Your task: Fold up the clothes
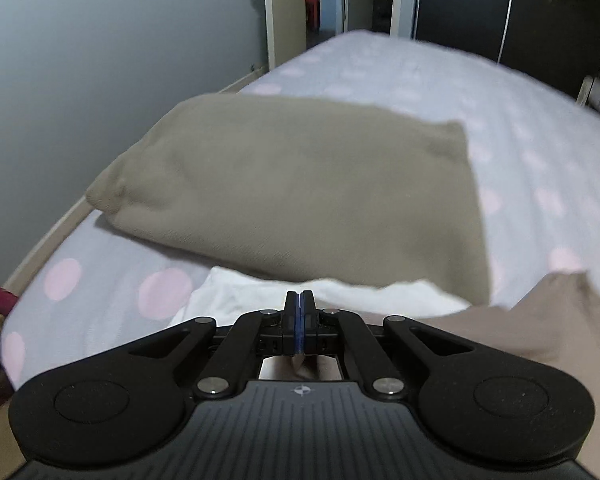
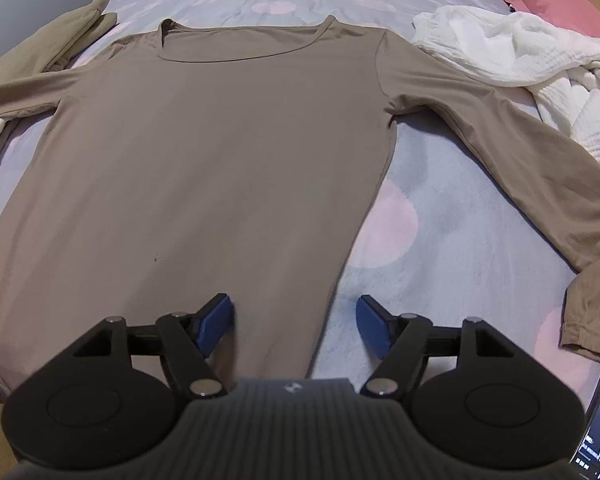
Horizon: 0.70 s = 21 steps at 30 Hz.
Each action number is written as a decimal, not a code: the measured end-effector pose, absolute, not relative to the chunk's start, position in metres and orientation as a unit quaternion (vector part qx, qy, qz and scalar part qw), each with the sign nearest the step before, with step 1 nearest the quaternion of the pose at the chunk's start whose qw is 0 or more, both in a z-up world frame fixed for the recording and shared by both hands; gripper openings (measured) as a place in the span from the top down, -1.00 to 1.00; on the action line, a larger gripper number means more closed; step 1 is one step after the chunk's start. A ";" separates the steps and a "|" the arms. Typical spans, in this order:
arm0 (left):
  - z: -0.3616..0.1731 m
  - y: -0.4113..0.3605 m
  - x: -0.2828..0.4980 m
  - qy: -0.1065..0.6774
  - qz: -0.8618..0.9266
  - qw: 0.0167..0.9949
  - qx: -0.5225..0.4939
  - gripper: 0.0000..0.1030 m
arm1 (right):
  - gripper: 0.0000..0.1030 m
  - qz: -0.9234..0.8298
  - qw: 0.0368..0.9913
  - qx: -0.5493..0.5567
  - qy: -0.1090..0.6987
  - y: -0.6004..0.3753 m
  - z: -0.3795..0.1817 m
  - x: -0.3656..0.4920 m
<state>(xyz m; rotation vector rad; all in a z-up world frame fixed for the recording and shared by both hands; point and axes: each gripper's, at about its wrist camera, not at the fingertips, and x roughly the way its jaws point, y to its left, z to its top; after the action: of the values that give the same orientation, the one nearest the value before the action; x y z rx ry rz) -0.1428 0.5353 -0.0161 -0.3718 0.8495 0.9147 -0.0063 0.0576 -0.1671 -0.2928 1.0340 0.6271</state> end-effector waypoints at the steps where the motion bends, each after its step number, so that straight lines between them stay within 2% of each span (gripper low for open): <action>1: -0.022 0.536 -0.141 0.409 0.426 0.789 -0.168 1.00 | -0.43 0.294 0.812 -0.137 0.485 0.058 -0.167 -0.006; 5: -0.036 0.533 -0.140 0.432 0.420 0.782 -0.157 0.99 | -0.47 0.297 0.808 -0.146 0.488 0.061 -0.167 -0.004; 8: -0.027 0.525 -0.139 0.417 0.424 0.792 -0.139 0.68 | -0.47 0.295 0.809 -0.138 0.490 0.059 -0.162 0.000; 9: -0.022 0.521 -0.138 0.409 0.423 0.798 -0.130 0.64 | -0.47 0.292 0.811 -0.132 0.489 0.057 -0.159 0.002; 15: -0.004 0.491 -0.097 0.392 0.339 0.848 -0.108 0.55 | -0.47 0.277 0.829 -0.097 0.476 0.054 -0.145 0.022; 21: -0.039 0.460 -0.023 0.439 0.225 0.867 -0.069 0.55 | -0.47 0.264 0.837 -0.074 0.473 0.054 -0.143 0.045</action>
<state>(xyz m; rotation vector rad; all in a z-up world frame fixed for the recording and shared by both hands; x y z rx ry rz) -0.0234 0.4600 -0.0387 -0.1450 0.9189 0.4719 0.0451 0.0540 -0.1434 -0.1563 1.0009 0.5592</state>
